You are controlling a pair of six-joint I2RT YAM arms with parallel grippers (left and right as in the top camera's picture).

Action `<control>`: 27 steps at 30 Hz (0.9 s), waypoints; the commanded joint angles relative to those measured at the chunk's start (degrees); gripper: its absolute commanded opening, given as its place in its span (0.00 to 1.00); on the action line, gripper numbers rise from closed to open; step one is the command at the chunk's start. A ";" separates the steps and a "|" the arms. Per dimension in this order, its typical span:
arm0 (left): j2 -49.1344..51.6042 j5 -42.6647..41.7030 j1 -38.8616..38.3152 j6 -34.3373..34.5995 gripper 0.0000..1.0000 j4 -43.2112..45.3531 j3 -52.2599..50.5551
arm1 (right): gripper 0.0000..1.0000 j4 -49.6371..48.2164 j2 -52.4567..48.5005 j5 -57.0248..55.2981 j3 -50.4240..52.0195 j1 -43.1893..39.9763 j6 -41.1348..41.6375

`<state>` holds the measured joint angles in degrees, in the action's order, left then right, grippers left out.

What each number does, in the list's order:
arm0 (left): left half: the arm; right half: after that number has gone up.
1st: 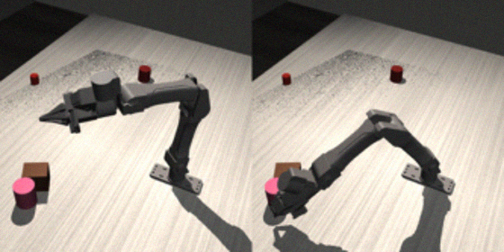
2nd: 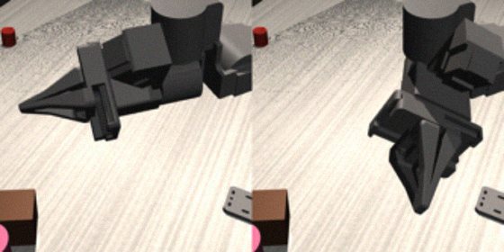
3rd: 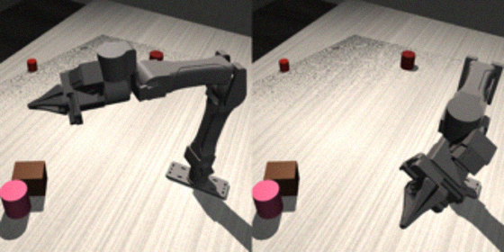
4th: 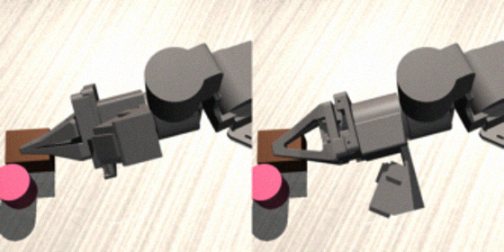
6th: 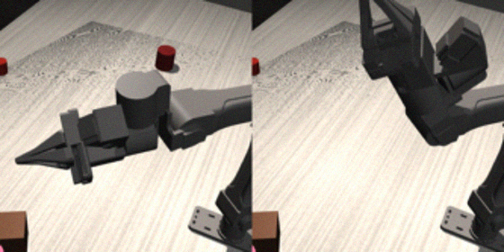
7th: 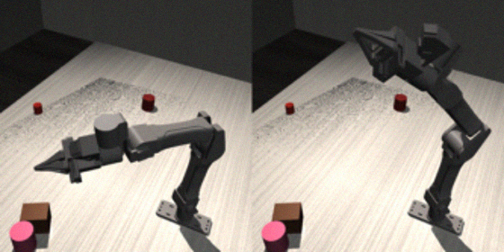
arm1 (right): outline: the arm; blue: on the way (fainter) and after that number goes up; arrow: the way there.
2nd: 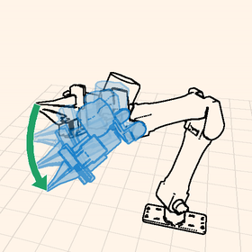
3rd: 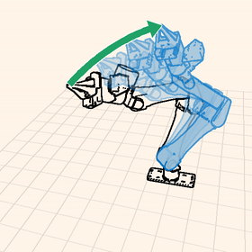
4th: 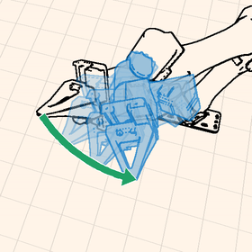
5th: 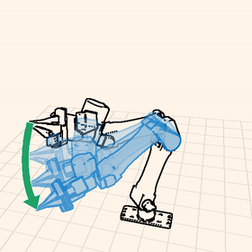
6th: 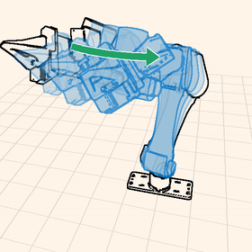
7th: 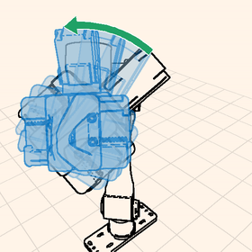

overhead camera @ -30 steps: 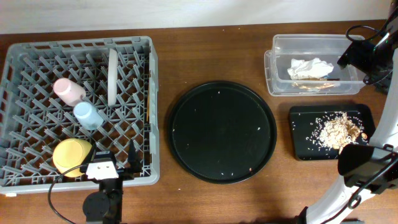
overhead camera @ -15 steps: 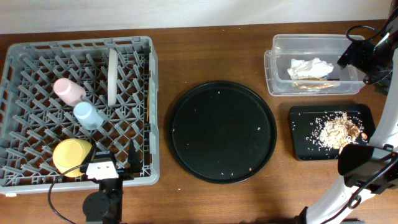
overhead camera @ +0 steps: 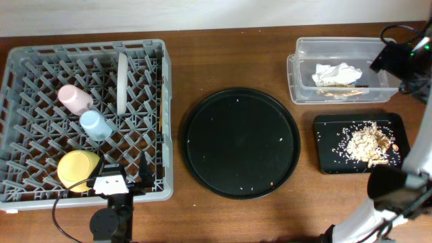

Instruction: Sort waste into correct bins and load items into the dishwasher rack

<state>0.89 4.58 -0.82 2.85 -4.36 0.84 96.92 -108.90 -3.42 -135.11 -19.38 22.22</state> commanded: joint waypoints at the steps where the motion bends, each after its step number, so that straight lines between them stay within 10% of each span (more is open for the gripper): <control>1: -0.59 0.63 0.26 0.79 0.99 0.00 -0.33 | 0.99 0.17 10.01 -0.48 -0.81 -0.02 -0.17; 16: -0.59 0.63 0.26 0.76 0.99 0.00 -0.33 | 0.99 -13.57 36.98 -2.67 3.17 12.17 -0.81; 27: -0.59 0.63 0.26 0.76 0.99 0.00 -0.33 | 0.99 -44.39 66.12 2.38 51.06 14.36 -0.81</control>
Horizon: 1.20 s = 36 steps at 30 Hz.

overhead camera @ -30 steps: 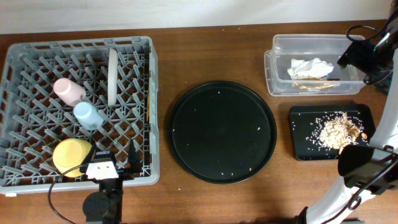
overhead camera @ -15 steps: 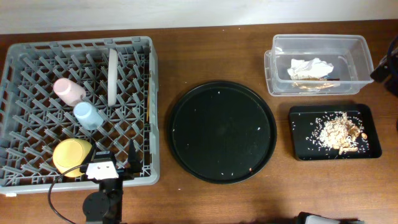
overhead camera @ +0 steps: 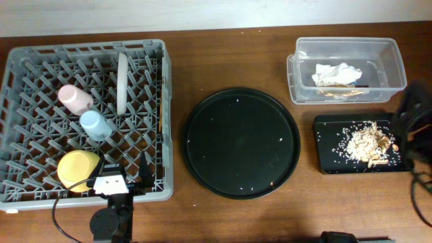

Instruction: Sort waste into correct bins and load items into the dishwasher rack

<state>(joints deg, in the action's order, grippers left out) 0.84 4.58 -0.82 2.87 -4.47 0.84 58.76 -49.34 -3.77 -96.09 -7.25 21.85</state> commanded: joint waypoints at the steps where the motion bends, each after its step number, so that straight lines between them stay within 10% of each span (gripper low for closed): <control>1: -0.55 0.63 0.26 0.74 0.99 0.11 -0.33 | 0.99 -9.20 9.11 3.17 16.55 3.26 -0.44; 12: -0.55 0.63 0.26 0.74 0.99 0.11 -0.33 | 0.99 -28.35 30.40 4.66 53.37 6.45 -0.44; 36: -0.55 0.63 0.26 0.76 0.99 0.11 -0.33 | 0.99 -60.54 49.16 9.11 89.05 6.54 -0.72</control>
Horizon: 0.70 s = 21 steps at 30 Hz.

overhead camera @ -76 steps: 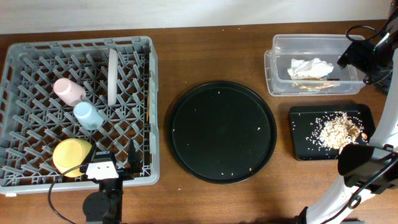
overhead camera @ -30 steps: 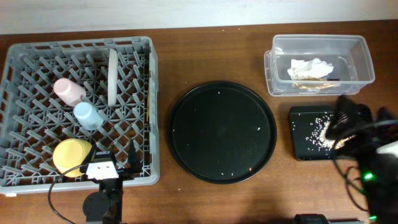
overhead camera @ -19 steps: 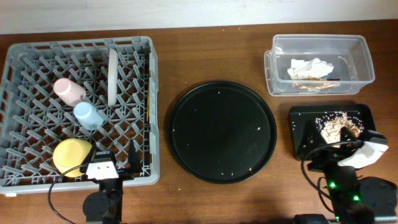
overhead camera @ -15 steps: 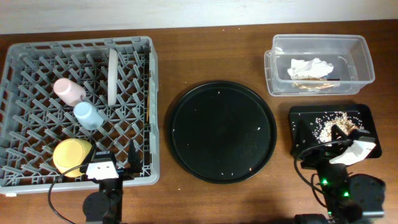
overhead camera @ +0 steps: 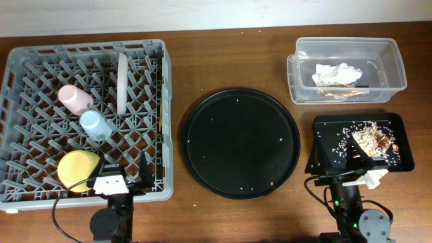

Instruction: Sort waste into correct bins and load items into the dishwasher rack

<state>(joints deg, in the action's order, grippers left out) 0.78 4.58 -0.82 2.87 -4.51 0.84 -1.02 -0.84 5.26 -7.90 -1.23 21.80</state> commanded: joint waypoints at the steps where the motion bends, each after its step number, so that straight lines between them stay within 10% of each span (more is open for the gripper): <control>1: -0.48 0.63 0.26 0.76 0.99 0.15 -0.33 | 0.99 -0.79 0.66 0.11 0.90 0.52 -1.46; 21: -0.48 0.63 0.26 0.74 0.99 0.15 -0.33 | 0.99 -6.34 0.66 -1.11 7.58 0.52 -10.97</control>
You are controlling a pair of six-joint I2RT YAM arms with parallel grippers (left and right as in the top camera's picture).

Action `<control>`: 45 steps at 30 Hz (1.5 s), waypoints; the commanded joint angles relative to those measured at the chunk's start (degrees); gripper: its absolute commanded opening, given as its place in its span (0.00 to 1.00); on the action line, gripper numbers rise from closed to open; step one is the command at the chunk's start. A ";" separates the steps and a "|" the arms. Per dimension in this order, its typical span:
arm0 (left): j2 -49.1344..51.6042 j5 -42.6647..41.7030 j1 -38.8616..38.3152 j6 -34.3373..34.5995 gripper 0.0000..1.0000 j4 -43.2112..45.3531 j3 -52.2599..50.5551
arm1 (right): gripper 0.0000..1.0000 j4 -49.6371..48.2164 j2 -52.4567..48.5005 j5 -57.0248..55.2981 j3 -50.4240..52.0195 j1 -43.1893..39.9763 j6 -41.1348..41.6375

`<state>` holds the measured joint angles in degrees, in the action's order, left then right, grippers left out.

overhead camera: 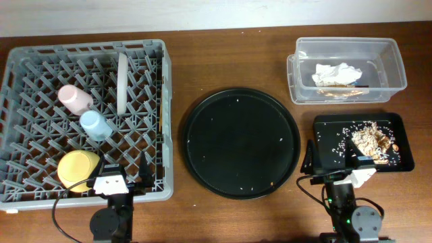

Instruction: Sort waste into correct bins and load items into the dishwasher rack

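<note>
The grey dishwasher rack (40, 192) fills the left of the table. In it are a pink cup (75, 99), a blue cup (96, 125), a yellow bowl (77, 167) and a white plate (122, 82) standing on edge. A clear bin (398, 67) at the back right holds crumpled white tissue (337, 73). A black rectangular tray (327, 145) carries food scraps (370, 140). My left gripper (124, 173) stands open at the rack's front edge. My right gripper (335, 166) stands open at the scrap tray's front edge. Neither holds anything.
A round black tray (243, 143) with a few crumbs lies in the middle of the wooden table. A cable runs from the left arm's base along the table's front edge.
My right arm has shifted slightly left at the table's front edge, below the scrap tray. The left arm, rack, bin and trays are where they were.
My right arm first reached along the right edge beside the clear bin. It then sat at the right edge beside the scrap tray. After that it stood at the table's front below that tray, and it is still there. The left arm stayed put.
</note>
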<state>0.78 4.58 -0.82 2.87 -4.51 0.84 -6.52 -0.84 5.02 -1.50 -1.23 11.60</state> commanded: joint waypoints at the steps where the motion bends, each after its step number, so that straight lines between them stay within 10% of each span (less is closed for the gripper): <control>1: -0.48 0.63 0.26 0.74 0.99 0.15 -0.33 | 0.99 -0.79 0.66 -1.18 1.18 0.52 -0.87; 13: -0.48 0.63 0.26 0.74 0.99 0.15 -0.33 | 0.99 10.82 0.66 -1.16 1.18 0.52 -15.89; 45: -0.48 0.63 0.26 0.76 0.99 0.15 -0.33 | 0.99 10.84 0.66 -2.25 1.18 0.52 -15.65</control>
<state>0.80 4.58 -0.82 2.87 -4.51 0.84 3.92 -0.69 3.70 -0.60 -1.21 -3.68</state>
